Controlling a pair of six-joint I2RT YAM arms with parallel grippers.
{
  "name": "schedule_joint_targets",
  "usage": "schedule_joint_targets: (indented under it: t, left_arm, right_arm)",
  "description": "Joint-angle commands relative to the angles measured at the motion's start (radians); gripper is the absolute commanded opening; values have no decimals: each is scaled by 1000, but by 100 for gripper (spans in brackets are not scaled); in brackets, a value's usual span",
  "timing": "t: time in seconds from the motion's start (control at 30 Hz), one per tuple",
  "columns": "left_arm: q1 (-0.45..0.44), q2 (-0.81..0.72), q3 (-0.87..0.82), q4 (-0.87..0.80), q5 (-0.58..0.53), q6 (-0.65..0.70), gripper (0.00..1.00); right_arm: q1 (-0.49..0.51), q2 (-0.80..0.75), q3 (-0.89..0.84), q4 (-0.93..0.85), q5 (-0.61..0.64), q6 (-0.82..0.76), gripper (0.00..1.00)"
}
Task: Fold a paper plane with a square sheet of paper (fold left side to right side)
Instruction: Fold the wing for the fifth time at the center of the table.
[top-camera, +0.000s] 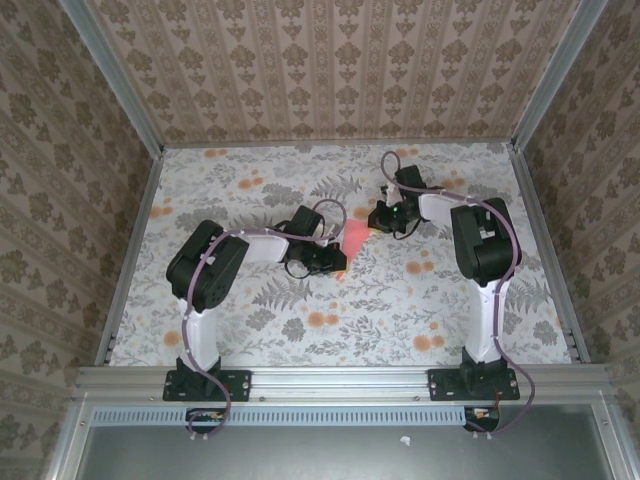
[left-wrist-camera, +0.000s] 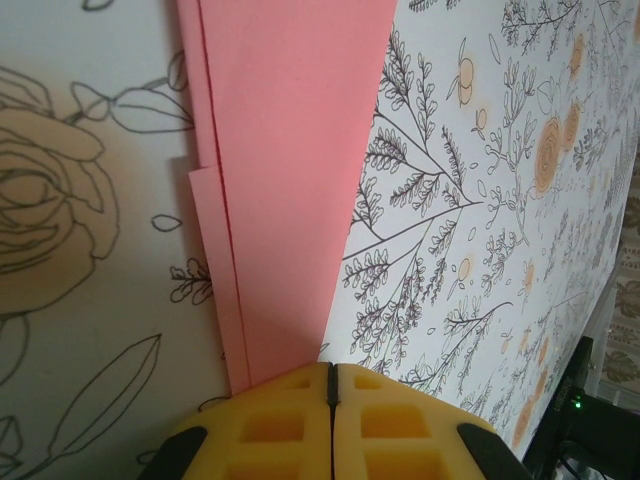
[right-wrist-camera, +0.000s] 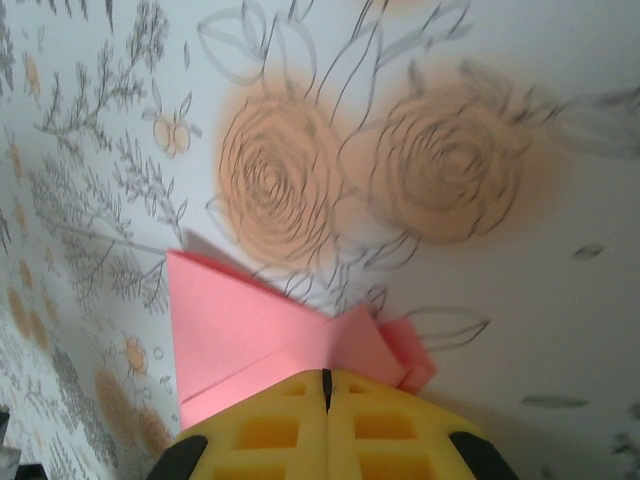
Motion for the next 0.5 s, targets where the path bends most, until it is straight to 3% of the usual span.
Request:
schedule_joint_targets:
  t: [0.0, 0.47]
  left_arm:
    - [-5, 49, -34, -155, -37, 21, 7]
    - [-8, 45, -31, -146, -37, 19, 7]
  right_arm:
    - [-65, 61, 39, 33, 138, -9, 1]
    - [-117, 91, 87, 80, 69, 59, 1]
